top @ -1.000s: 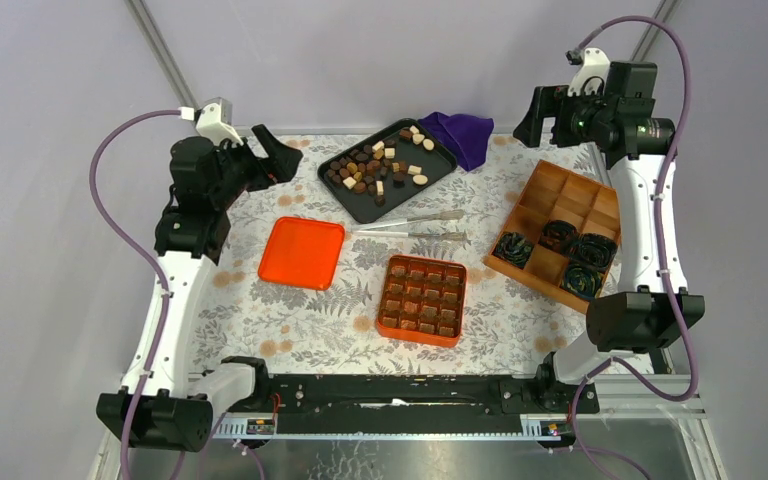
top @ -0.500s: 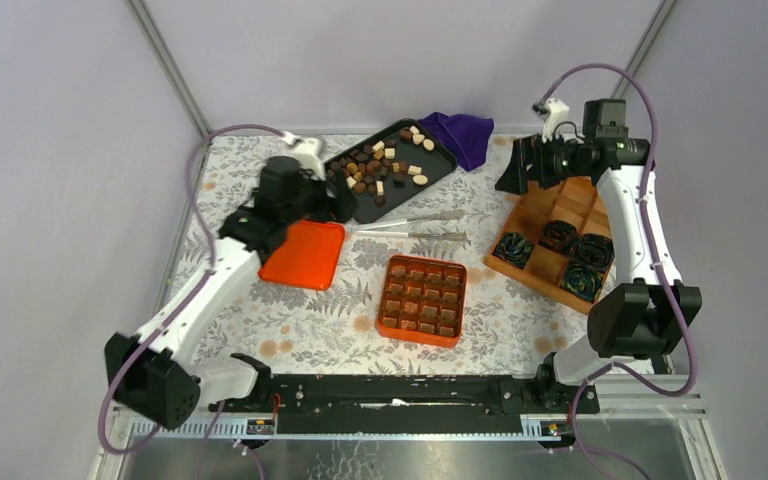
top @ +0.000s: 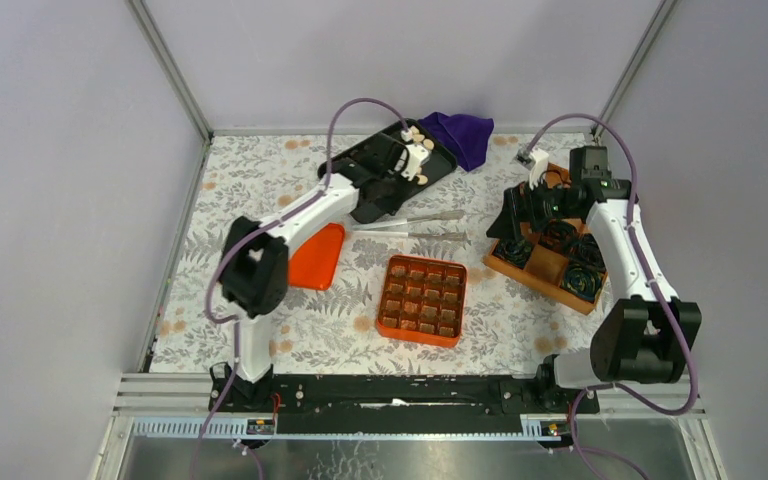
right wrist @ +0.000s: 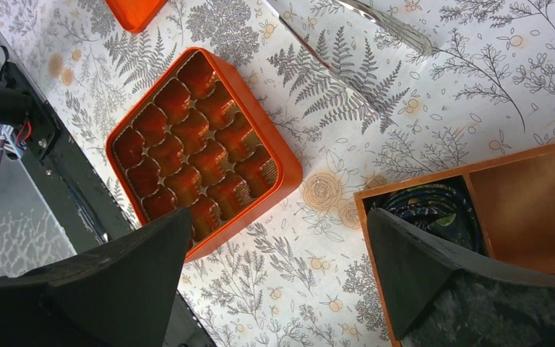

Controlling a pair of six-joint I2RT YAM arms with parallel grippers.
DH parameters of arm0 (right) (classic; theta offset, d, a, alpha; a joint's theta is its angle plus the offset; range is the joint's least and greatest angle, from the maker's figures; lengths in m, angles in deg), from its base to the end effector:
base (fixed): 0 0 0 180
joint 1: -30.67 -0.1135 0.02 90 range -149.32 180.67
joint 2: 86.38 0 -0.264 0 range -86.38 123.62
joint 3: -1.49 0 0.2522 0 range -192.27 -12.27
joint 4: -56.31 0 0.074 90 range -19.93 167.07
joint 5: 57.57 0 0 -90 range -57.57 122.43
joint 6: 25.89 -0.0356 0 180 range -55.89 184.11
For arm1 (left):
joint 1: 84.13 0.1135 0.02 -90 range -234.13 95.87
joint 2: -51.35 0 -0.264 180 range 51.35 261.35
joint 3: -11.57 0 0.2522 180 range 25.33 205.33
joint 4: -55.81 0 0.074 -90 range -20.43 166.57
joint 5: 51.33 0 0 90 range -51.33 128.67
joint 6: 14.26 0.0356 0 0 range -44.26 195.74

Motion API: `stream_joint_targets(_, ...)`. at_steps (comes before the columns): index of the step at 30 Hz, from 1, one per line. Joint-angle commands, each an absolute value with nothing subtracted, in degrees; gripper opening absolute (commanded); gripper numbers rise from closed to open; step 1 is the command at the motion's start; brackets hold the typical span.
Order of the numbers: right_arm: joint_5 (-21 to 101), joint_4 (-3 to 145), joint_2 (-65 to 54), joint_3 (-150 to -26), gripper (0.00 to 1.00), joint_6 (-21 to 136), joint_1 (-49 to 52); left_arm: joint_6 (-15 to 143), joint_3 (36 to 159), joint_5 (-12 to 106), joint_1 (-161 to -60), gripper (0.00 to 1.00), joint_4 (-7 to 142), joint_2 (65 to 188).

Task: Pack the chocolate
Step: Pick up the clamp at the center of the board.

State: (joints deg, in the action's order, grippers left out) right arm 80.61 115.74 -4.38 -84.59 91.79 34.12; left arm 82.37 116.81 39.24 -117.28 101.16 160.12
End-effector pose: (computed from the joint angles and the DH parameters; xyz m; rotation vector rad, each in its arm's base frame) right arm 0.2915 0.0090 0.3125 -0.7755 2.1243 0.7772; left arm 0.3588 -0.2347 0.2654 0.8331 2.2892 -0.2214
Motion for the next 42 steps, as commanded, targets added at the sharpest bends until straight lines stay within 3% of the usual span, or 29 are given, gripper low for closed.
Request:
stream_joint_targets(1, 82.7, 110.7, -8.5, -82.1, 1.00, 94.0, 34.4, 90.1, 130.3, 45.5, -117.1, 0.41, 109.8, 171.1)
stream_joint_targets(15, 85.0, 107.7, -8.2, -80.3, 1.00, 92.5, 34.5, 95.9, 139.7, 50.6, -117.0, 0.45, 110.5, 186.0)
stream_joint_targets(17, 85.0, 107.5, -8.2, -80.0, 1.00, 92.3, 34.5, 96.2, 138.9, 50.7, -117.0, 0.40, 110.5, 186.7)
stream_joint_targets(20, 85.0, 107.5, -8.1, -80.0, 1.00, 92.1, 34.5, 95.7, 138.7, 50.1, -116.9, 0.16, 110.2, 187.4)
stream_joint_targets(22, 85.1, 107.7, -8.2, -80.3, 1.00, 92.1, 34.5, 94.8, 138.3, 49.6, -116.9, 0.10, 109.1, 187.1)
stream_joint_targets(27, 85.7, 108.5, -8.5, -80.0, 1.00, 92.8, 34.5, 93.2, 130.3, 47.7, -117.0, 0.00, 98.7, 180.2)
stream_joint_targets(35, 91.7, 111.3, -9.5, -81.4, 0.99, 98.5, 34.4, 84.6, 118.1, 39.9, -117.1, 0.00, 82.3, 161.1)
stream_joint_targets(42, 102.7, 111.4, -10.9, -84.4, 1.00, 102.3, 34.4, 57.8, 103.9, 54.4, -117.0, 0.00, 63.9, 146.3)
